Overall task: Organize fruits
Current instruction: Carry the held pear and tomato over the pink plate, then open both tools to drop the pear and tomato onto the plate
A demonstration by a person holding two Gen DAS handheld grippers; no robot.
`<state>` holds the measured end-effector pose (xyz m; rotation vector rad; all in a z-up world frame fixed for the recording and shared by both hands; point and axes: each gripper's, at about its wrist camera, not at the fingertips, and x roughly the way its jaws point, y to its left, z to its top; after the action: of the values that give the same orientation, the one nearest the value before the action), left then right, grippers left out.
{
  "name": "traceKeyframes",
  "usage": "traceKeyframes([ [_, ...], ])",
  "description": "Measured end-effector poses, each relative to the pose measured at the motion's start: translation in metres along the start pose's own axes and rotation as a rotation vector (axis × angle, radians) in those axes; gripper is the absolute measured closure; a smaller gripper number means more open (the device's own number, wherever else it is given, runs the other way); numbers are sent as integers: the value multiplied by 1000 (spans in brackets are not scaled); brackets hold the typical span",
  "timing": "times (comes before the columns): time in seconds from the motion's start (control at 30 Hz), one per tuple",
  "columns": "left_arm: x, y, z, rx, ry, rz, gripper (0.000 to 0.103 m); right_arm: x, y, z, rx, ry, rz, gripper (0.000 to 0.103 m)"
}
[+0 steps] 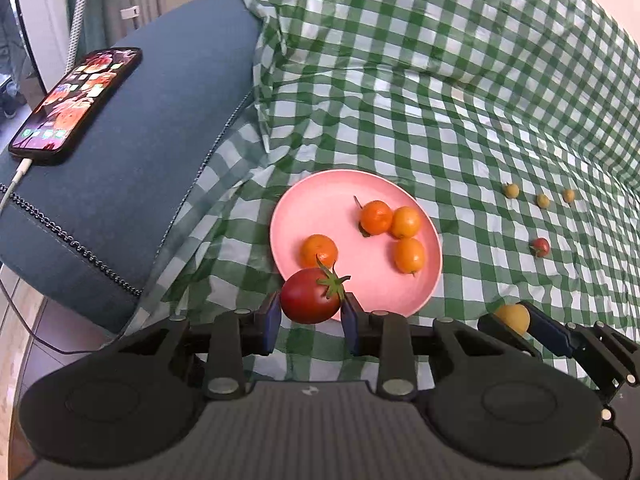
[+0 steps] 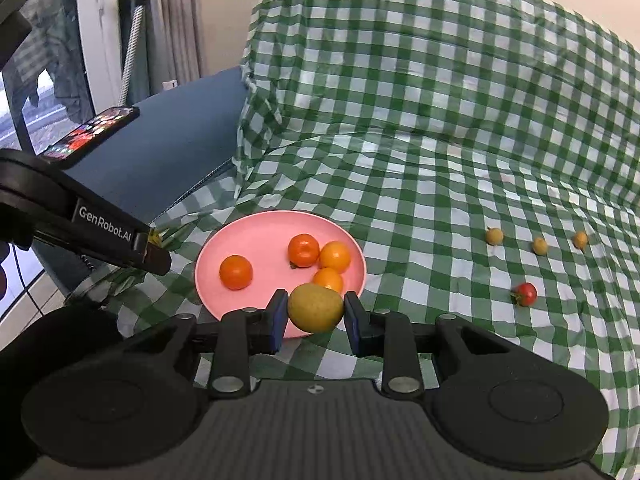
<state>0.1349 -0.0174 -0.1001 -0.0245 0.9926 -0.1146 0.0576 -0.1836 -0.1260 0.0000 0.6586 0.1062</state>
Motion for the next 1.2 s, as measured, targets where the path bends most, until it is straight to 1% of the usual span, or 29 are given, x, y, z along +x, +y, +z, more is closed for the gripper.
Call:
traceKeyframes([
  [0.1,3,4,3,-1,-7,1,67,2,3,-2,-11,11,-6,72],
  [0.3,16,4,13,4,-4,1,67,19,7,-2,-19,39,-15,72],
  [0.6,42,-2,35,25,-12,12,67,52,3,8,-8,51,-16,72],
  [0.9,72,-8,55,47,0,19,67,83,6,17,-16,55,-14,72],
  [1.2,102,-14,67,72,21,29,67,115,6,17,-17,86,-15,72],
])
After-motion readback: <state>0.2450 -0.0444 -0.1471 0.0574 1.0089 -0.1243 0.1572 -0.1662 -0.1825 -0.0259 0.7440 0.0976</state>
